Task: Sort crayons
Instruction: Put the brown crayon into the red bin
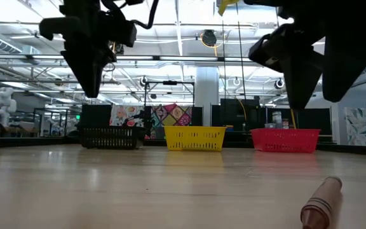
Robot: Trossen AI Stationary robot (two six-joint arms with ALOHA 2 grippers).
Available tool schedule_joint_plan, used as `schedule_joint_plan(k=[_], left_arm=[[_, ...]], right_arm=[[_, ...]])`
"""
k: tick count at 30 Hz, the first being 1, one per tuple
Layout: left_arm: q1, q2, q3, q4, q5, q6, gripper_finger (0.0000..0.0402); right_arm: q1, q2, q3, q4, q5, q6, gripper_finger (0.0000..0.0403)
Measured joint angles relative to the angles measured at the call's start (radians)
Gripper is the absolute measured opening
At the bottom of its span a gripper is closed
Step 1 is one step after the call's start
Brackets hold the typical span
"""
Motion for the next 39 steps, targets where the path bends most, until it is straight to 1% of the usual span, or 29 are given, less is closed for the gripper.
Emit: schedule_joint_plan(k=[3,8,13,22,26,39], left_arm=[[-0.029,0.0,0.0,0.0,-0.001,-0.03,0.0059],[-0.052,0.0,0.0,0.001,-0.006,-0.033,0.0059],[-0.056,0.0,0.0,-0.001,-0.008,-0.082,0.0059],[-0.056,0.0,0.0,0.0,-0.017,-0.08,0.0059],[-0.056,0.0,0.0,0.0,-0.023,-0.08,0.0059],[-0.056,0.0,0.0,0.001,-0.032,-0.076,0.0059]], right_arm=[[0.013,0.021,0.0,0.063,-0.001,-0.032,0.0143],[0.039,0.063,0.0,0.175,-0.005,-0.06,0.0143],[0.063,0.102,0.0,0.176,-0.029,-0.086,0.0143],[0.073,0.159,0.0,0.245,-0.028,-0.175,0.0143],[0.073,0.163,0.0,0.251,-0.027,-0.21,0.0143],[0.061,0.172,-0.012,0.253,-0.029,-0.214,0.0143]])
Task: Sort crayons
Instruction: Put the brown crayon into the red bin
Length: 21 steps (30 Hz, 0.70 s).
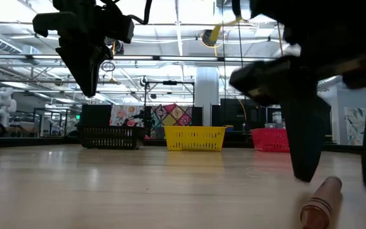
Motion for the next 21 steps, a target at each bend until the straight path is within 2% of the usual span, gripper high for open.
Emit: schedule_joint_plan(k=[7,10,13,18,21], left_arm=[[0.0,0.0,0.0,0.002,-0.001,0.001,0.0059],[0.0,0.0,0.0,0.002,-0.008,0.002,0.0059],[0.0,0.0,0.0,0.004,-0.009,0.002,0.0059],[0.0,0.0,0.0,0.01,-0.011,0.002,0.0059],[0.0,0.0,0.0,0.01,-0.016,0.002,0.0059]], right_arm=[[-0.005,0.044,-0.004,0.002,0.004,0.006,0.0142],[-0.005,0.046,-0.004,-0.004,0.003,0.007,0.0131],[-0.005,0.047,-0.005,-0.005,0.003,0.009,0.01],[-0.006,0.049,-0.006,-0.008,0.004,0.009,0.0021],[-0.006,0.05,-0.006,-0.009,0.003,0.01,0.0009]])
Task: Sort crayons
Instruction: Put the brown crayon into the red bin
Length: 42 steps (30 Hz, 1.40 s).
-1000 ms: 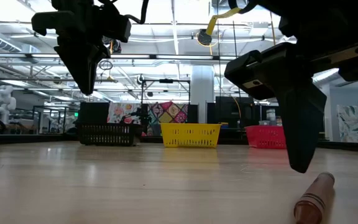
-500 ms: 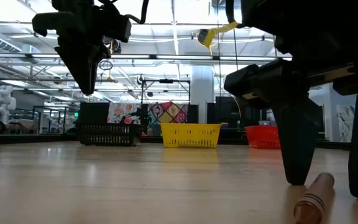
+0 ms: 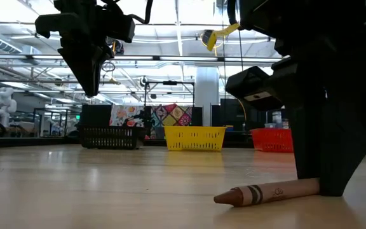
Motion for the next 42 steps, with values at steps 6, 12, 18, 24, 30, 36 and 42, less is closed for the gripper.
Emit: schedule_joint_plan(k=[6,12,18,24,30,36,42], left_arm=[[0.0,0.0,0.0,0.0,0.0,0.014,0.0059],[0.001,0.0,0.0,0.0,-0.001,0.025,0.0059],[0.001,0.0,0.0,-0.001,-0.001,0.024,0.0059],[0.001,0.0,0.0,-0.002,-0.001,0.025,0.0059],[0.001,0.0,0.0,-0.002,0.0,0.042,0.0059],[0.001,0.0,0.0,-0.001,0.0,0.047,0.0059],[0.001,0.0,0.0,-0.001,0.0,0.047,0.0059]], right_arm=[[-0.001,-0.004,0.0,-0.005,0.0,0.069,0.0004],[-0.001,-0.005,0.039,-0.076,0.006,0.143,0.0002],[0.001,0.002,0.117,-0.217,0.089,0.24,0.0001],[-0.002,0.002,0.172,-0.405,0.169,0.306,0.0001],[-0.015,-0.024,0.18,-0.571,0.24,0.374,0.0],[-0.039,-0.1,0.182,-0.603,0.291,0.393,0.0],[-0.085,-0.194,0.183,-0.696,0.369,0.412,0.0]])
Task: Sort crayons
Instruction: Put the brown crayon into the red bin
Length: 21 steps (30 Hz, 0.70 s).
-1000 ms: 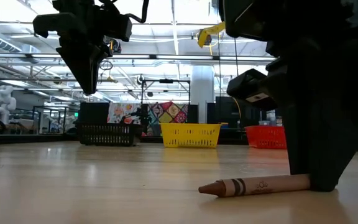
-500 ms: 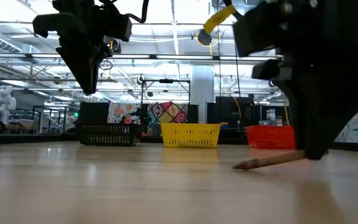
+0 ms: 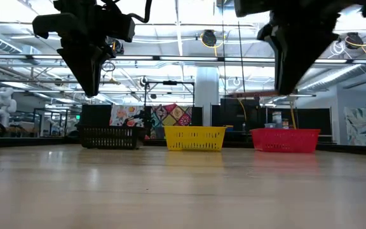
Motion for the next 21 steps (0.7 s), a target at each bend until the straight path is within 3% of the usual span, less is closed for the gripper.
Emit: schedule_joint_plan(k=[14,21], left_arm=[[0.0,0.0,0.0,0.0,0.0,-0.002,0.0059],[-0.001,0.0,0.0,0.0,0.001,-0.002,0.0059]], right_arm=[[-0.141,-0.185,-0.001,-0.163,0.08,-0.022,0.0],[-0.248,-0.31,-0.117,-0.165,0.078,-0.045,0.0]])
